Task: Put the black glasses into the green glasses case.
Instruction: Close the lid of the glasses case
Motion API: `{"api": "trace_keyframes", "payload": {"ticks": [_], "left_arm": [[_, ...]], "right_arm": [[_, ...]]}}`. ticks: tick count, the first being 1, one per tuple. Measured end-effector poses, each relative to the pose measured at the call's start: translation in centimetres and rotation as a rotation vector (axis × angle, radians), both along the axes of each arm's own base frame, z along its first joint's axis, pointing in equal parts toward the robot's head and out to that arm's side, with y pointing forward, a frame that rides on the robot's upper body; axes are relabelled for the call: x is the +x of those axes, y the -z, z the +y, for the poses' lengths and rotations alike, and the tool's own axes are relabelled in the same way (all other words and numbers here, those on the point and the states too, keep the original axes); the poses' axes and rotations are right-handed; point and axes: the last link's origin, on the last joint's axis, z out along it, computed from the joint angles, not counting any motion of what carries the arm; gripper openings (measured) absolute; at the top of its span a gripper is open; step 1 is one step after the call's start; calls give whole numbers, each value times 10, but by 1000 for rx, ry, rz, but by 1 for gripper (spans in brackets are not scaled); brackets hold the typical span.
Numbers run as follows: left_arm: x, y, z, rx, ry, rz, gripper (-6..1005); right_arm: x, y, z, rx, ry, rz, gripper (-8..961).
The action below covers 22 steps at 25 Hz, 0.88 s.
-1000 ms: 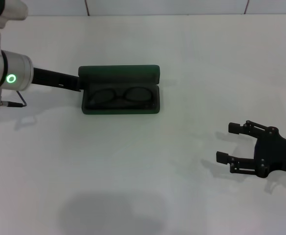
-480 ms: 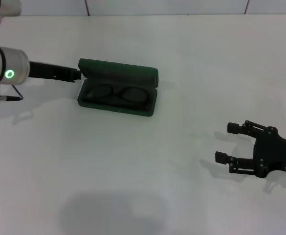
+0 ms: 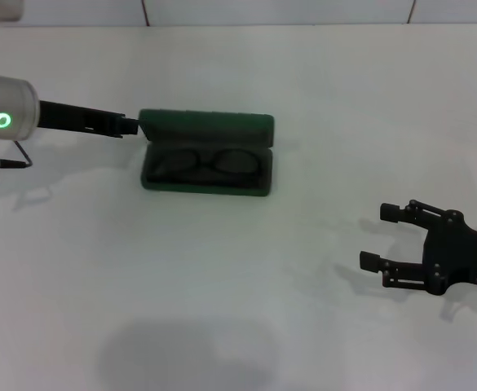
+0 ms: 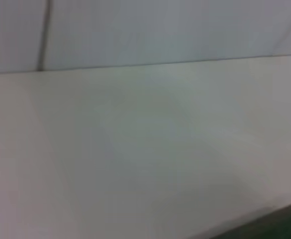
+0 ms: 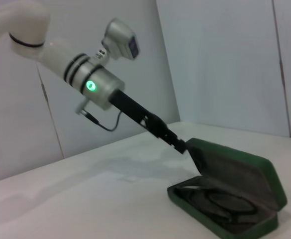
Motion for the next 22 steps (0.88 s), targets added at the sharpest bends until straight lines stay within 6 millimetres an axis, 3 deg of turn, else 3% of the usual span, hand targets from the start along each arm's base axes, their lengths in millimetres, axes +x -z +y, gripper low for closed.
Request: {"api": "trace_keyframes", "payload": {"ticks": [6,11,18,22], "left_arm": [[25,-34,-14,-9,128,-206,-1],[36,-40,-13,12,181,-261,-1],[59,-13,-4,109,191,-413,-1],[57,21,9,162,90,-381,-1]], "right_arm": [[0,0,0,-4,-3,-2,883],[0,1,-1,-5,-4,1,883],[0,1,-1,-2,-2,4,883],[1,-2,1,17,12,10,883]]}}
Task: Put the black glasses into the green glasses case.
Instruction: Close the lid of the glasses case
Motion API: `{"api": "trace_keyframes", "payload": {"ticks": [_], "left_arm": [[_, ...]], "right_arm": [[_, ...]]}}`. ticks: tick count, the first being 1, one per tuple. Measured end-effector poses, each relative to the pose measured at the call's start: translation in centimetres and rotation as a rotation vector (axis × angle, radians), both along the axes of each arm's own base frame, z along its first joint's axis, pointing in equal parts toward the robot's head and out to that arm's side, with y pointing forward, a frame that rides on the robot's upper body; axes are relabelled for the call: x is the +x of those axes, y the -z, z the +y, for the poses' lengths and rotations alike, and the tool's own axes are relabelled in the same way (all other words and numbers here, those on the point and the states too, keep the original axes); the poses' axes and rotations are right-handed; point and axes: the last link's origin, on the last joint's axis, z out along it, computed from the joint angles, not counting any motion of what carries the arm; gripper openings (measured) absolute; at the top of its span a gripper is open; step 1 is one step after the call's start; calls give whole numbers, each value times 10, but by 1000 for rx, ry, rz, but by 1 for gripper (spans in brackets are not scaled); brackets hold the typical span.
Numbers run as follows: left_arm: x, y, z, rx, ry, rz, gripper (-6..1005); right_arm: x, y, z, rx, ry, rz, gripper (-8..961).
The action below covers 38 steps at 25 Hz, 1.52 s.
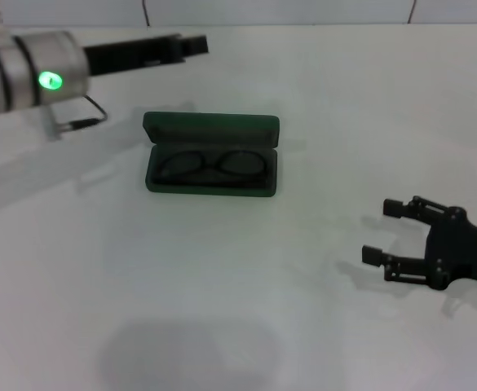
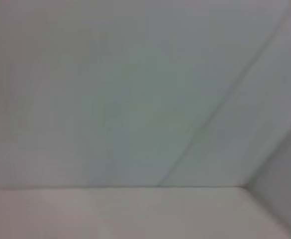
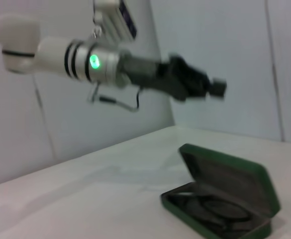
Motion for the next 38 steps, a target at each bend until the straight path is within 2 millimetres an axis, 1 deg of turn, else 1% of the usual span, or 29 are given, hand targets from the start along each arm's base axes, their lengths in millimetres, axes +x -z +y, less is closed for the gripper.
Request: {"api": "trace_keyframes", "payload": {"ticks": [3,5,9,13,18,29,38], "left_arm": [[1,28,10,45,-79,116,-1],[9,43,13,84,-90,191,-1],[23,59,15,154,-92,276,-1],[25,74,15,213,-118,322,-1],[22,82,12,204,-128,341,0],[10,92,0,160,-123,379,0],[3,92,-13,152,-90,406,0]], "right_arm": [[3,-5,2,26,19,7,883],[4,-6,2,30,22,5,883],[7,-7,3,38,30,-4,883],[7,-6,3,44,29,-9,883],[7,-7,4,47,30,-13,883],[8,-6,3,46,34,-14,884],[9,-4,2,40,36,-12,884]]}}
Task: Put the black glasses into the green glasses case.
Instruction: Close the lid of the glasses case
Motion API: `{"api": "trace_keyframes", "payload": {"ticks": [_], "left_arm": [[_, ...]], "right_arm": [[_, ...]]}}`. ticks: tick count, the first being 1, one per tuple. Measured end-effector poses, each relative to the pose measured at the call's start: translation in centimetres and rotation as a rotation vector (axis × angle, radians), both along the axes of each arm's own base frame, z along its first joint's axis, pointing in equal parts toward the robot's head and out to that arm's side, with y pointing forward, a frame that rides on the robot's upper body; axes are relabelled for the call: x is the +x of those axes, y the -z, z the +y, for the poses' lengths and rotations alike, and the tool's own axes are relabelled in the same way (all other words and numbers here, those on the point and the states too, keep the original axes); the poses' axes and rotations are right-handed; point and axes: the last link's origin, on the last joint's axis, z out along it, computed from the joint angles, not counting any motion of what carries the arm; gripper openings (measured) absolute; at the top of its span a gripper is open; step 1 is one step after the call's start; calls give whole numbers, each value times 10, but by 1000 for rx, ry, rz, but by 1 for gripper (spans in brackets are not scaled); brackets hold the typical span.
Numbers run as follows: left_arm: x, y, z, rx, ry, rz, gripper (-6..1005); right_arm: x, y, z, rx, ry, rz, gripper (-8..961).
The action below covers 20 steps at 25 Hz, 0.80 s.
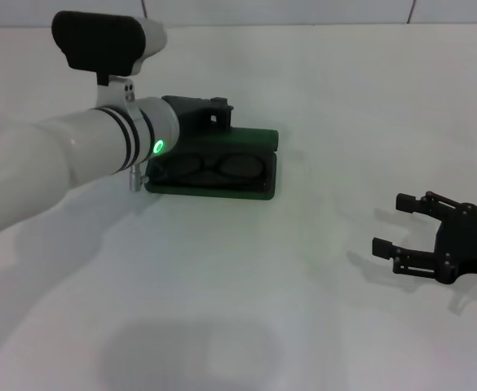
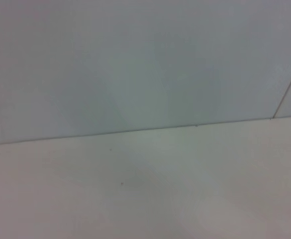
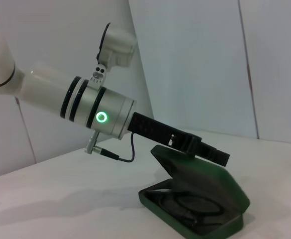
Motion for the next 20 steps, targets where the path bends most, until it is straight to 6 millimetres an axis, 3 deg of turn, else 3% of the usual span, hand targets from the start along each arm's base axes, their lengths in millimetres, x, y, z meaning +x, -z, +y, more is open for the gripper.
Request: {"api": "trace_keyframes", "payload": {"ticks": [20], "left_arm": [[-17,5,-20,46,46,45,-1]], "right_arm": [[-3,3,-1,-10,-8,7,884]]}}
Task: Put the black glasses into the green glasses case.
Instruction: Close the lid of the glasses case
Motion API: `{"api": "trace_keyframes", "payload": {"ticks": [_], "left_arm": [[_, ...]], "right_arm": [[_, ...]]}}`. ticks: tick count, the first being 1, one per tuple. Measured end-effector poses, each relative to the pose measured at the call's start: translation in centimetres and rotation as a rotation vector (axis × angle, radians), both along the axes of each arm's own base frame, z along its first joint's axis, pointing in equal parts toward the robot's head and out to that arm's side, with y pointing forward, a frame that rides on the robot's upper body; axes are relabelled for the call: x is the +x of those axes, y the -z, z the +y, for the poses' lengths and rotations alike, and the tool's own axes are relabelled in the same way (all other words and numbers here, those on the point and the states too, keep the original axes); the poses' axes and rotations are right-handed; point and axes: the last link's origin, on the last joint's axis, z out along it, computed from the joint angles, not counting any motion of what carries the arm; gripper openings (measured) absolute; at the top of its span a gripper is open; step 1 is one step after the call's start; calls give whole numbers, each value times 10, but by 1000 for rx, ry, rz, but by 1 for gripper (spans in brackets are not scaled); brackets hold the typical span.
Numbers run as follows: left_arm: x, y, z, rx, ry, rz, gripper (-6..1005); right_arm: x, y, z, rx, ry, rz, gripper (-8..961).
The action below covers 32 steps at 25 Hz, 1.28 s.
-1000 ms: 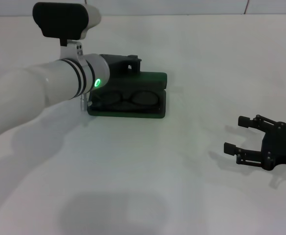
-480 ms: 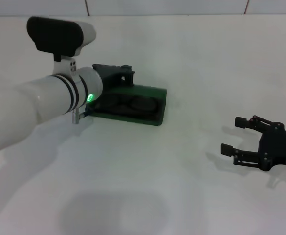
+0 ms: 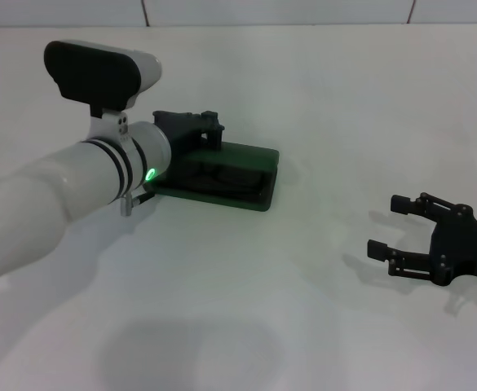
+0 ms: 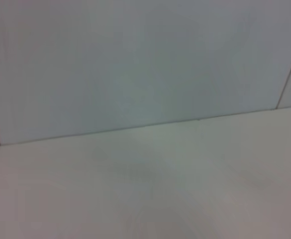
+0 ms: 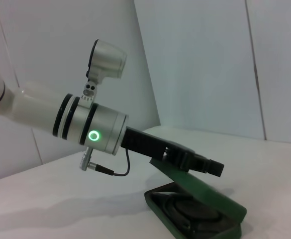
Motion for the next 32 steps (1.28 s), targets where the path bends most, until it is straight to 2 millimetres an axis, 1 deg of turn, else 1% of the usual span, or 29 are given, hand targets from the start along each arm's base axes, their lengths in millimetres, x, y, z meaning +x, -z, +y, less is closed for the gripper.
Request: {"api": "trace_keyframes", "payload": {"ticks": [6,14,18,19,22,26,29,32], "left_arm": [[-4,2,-4,11,1,4,-1],[-12,9,-19,35,16,13,-1],[-13,10,-22,43,17,8,-1],[-12,10,-23,40,20,5,-1],[3,8,-22,20,41,-22,-1],[19,-3,-16,-46,5,-94,-1],[22,-13,-10,-109,-30,-148,-1],[23,-25,-5,-167,-13,-220,-1]], "right_arm": [[-1,0,0,-2,1,2,884],[-1,0,1,-4,1,4,884],[-1,0,1,-4,1,5,884],[-1,0,1,-4,1,5,883],[-1,0,1,-2,5,5,883],[0,0,0,-1,10,6,883],[0,0,1,-2,6,6,883],[-1,-1,1,0,5,8,883]]}}
